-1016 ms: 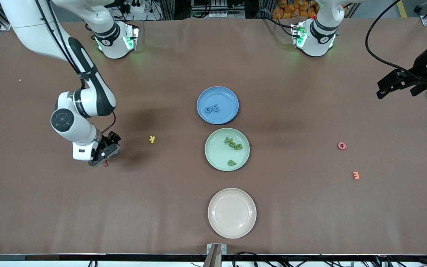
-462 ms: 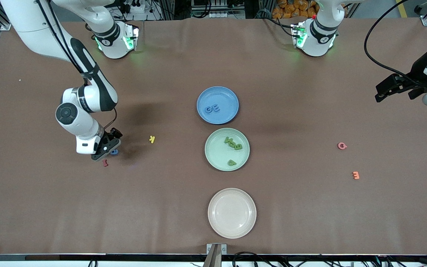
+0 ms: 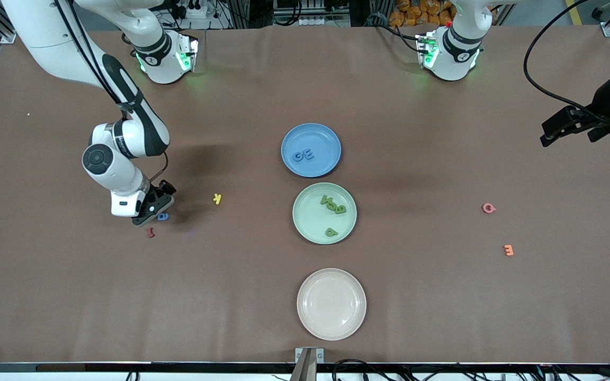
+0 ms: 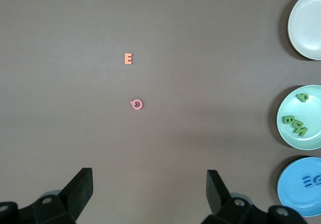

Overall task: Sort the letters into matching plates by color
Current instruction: 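Grasp the blue x with the right gripper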

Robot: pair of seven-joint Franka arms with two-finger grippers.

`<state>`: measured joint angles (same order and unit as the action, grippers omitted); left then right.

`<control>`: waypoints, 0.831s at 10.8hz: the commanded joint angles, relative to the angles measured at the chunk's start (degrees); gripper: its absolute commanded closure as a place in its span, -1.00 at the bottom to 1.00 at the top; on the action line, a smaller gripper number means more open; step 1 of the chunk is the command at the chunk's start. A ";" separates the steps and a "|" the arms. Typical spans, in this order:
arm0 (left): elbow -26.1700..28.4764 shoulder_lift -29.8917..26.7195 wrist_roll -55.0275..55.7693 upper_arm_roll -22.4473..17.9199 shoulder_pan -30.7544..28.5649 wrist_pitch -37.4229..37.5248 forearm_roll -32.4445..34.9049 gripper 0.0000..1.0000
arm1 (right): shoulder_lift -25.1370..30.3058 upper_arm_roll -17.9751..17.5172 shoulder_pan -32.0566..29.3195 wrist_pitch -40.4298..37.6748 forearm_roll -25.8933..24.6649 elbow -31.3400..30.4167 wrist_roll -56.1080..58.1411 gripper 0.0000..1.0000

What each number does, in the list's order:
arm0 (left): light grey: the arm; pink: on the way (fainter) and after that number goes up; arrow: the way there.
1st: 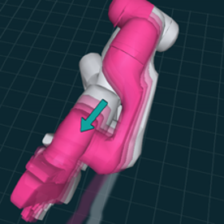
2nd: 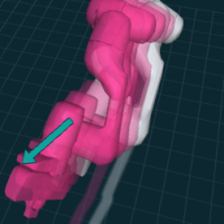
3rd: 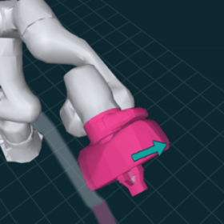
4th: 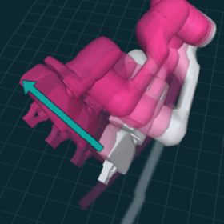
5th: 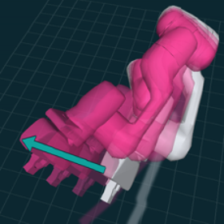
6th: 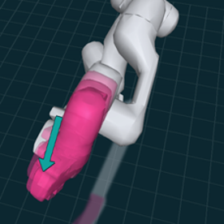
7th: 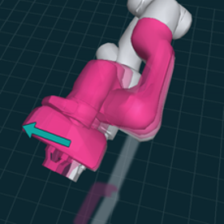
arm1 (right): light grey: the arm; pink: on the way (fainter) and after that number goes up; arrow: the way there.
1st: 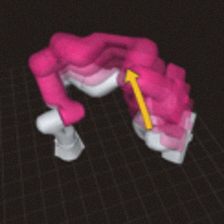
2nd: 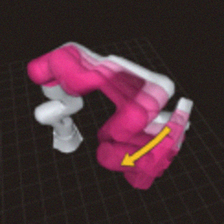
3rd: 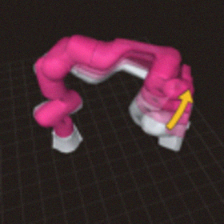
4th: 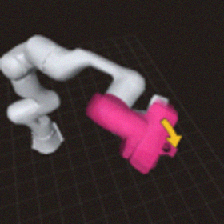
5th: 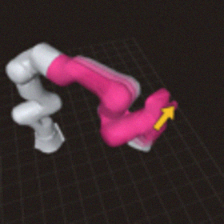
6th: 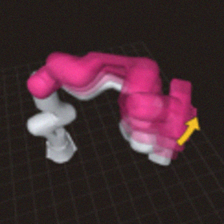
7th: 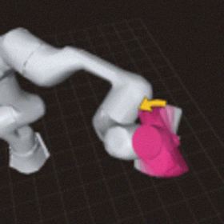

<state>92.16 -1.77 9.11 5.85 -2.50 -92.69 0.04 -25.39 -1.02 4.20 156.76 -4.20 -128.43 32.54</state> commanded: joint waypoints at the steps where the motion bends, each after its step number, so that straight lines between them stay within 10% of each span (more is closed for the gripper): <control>1: 0.56 -0.34 -1.20 0.48 -0.40 -0.30 -1.80 -1.00 | 0.87 -0.83 -1.56 1.79 -0.98 -1.82 0.16 -1.00; 5: 0.91 -0.34 -1.20 0.48 -0.58 -0.12 -1.80 -1.00 | 0.78 -0.83 -1.65 1.88 -1.07 -1.83 0.42 -0.77; 9: 1.00 -0.26 -1.29 0.48 -0.49 -0.12 -1.80 -1.00 | 0.78 -0.83 -1.65 1.88 -1.07 -2.00 0.34 0.34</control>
<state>92.94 -1.70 9.11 6.14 -2.49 -92.69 -0.36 -25.29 -1.16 3.86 157.61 -4.24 -129.06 32.54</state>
